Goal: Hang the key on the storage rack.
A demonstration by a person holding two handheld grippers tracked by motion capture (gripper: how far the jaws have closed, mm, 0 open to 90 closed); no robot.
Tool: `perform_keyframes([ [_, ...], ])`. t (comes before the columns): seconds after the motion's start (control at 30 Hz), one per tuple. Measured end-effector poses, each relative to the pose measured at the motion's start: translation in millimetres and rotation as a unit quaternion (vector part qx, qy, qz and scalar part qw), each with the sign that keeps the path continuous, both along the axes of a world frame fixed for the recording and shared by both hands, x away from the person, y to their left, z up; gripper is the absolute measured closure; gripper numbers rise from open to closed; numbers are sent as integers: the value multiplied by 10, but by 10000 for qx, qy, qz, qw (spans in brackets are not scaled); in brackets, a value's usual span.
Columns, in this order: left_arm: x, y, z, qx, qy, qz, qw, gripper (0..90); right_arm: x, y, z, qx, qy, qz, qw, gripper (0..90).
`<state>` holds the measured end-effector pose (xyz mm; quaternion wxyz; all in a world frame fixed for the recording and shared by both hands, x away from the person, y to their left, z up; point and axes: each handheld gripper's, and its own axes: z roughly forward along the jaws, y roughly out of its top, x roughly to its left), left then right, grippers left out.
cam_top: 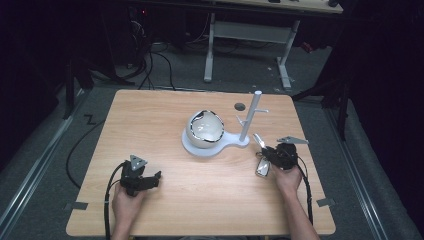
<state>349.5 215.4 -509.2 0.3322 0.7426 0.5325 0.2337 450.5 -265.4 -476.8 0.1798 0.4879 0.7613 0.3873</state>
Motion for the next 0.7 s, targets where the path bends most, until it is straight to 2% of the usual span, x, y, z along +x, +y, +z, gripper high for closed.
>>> perform_keyframes([
  [0.2,0,0,0,2,0,0,10000,198,-62,-20,69,55,-137,44,9999,749],
  [0.33,0,0,0,1,1,-1,10000,198,-143,-46,178,79,-367,114,9992,749],
  [0.7,0,0,0,1,0,-1,10000,199,-289,-110,412,228,-728,139,9970,750],
])
